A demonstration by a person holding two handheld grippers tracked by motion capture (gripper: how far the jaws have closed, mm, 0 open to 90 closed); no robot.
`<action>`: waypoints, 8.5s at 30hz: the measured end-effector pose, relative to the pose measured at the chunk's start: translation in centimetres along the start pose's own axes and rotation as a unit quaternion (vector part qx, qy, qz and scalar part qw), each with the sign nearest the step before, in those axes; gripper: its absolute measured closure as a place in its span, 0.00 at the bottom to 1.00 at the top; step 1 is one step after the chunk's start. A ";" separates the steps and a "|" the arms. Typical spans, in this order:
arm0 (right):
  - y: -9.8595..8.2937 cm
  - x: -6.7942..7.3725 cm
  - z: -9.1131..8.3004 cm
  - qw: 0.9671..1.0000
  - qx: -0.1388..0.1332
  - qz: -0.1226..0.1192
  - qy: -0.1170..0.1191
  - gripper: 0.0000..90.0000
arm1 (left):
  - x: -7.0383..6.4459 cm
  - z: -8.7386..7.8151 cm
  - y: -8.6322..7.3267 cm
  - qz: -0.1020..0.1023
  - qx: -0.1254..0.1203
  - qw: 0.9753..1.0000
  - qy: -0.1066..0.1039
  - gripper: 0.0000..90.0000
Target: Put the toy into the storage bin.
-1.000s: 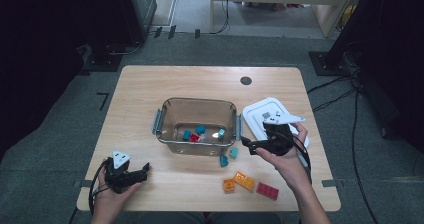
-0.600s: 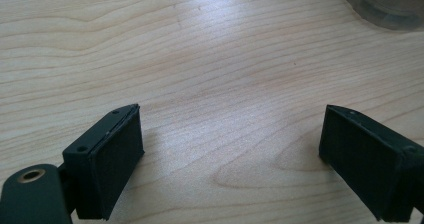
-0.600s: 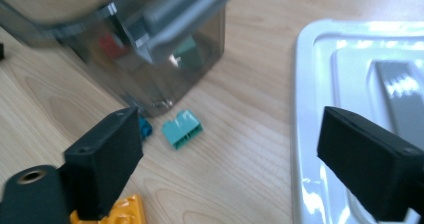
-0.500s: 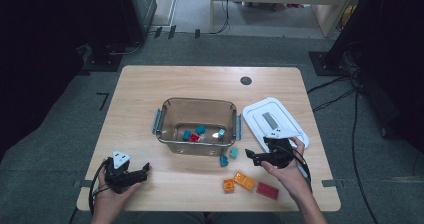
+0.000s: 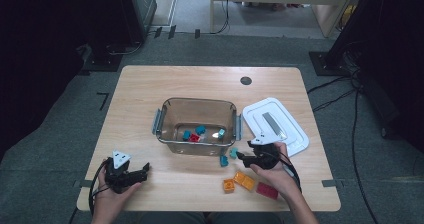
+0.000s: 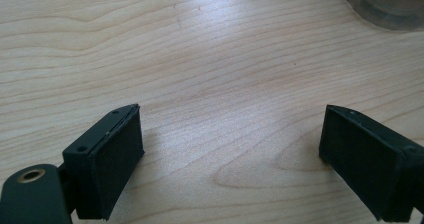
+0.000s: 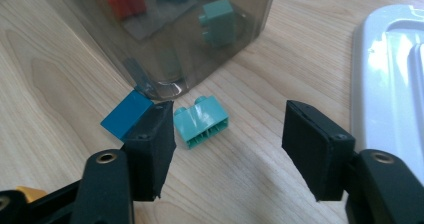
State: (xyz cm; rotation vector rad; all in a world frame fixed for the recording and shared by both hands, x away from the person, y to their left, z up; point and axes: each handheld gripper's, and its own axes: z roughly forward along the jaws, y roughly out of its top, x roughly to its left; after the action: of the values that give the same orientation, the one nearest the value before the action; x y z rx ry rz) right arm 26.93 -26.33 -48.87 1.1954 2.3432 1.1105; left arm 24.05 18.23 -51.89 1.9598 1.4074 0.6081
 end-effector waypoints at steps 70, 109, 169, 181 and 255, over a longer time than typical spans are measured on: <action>1.8 -2.3 -5.7 1.000 -0.017 -0.004 -0.024 0.67 | 0.0 0.0 0.0 0.000 0.000 1.000 0.000 0.12; 11.9 2.8 -3.7 0.998 -0.031 -0.047 0.011 0.67 | 0.0 0.0 0.0 0.000 -0.002 1.000 0.001 0.12; 6.6 -0.2 -6.2 0.998 -0.064 0.020 -0.018 0.00 | 0.0 0.0 0.0 -0.001 -0.001 1.000 0.000 0.12; 3.8 -0.5 -5.7 0.998 -0.053 0.028 -0.021 0.00 | 0.0 0.0 0.0 0.000 0.000 1.000 0.000 0.12; -0.9 3.6 0.4 0.998 0.055 -0.001 -0.023 0.75 | 0.0 0.0 0.0 0.001 0.001 1.000 0.000 0.12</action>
State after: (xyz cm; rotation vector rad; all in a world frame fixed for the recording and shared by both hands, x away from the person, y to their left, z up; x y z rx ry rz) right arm 24.40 -23.59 -49.54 1.2418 2.3969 0.9533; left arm 24.04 18.24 -51.88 1.9627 1.4065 0.6083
